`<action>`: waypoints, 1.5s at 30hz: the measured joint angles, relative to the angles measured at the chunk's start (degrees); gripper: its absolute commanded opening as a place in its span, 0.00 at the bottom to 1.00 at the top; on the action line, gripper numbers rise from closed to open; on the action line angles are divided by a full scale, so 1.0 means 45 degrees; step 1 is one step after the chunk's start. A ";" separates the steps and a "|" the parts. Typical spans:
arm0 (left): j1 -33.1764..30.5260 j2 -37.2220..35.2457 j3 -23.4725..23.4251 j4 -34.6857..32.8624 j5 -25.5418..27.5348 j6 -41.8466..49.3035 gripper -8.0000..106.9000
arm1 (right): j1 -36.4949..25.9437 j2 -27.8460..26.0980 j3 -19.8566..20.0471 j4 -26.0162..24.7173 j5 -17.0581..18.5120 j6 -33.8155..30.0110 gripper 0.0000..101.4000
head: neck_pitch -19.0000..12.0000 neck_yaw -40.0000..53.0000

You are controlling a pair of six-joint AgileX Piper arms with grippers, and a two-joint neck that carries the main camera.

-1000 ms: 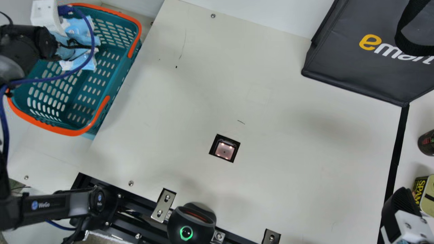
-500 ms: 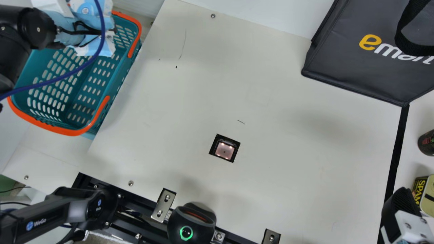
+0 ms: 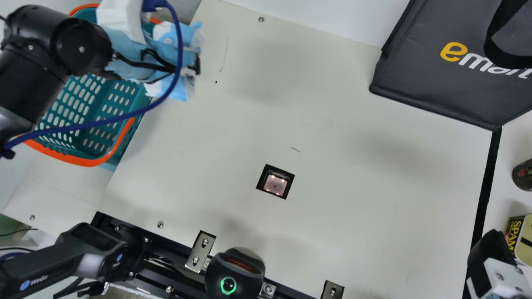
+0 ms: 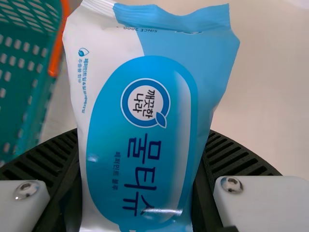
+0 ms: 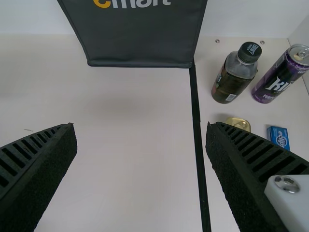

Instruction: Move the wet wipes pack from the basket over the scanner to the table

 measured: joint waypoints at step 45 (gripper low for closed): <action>-0.9756 0.4332 0.1046 0.1789 -0.1410 -0.8526 0.00 | 0.0000 0.0000 0.0000 0.0000 -0.0012 0.0000 0.94 | 0.0000 0.0000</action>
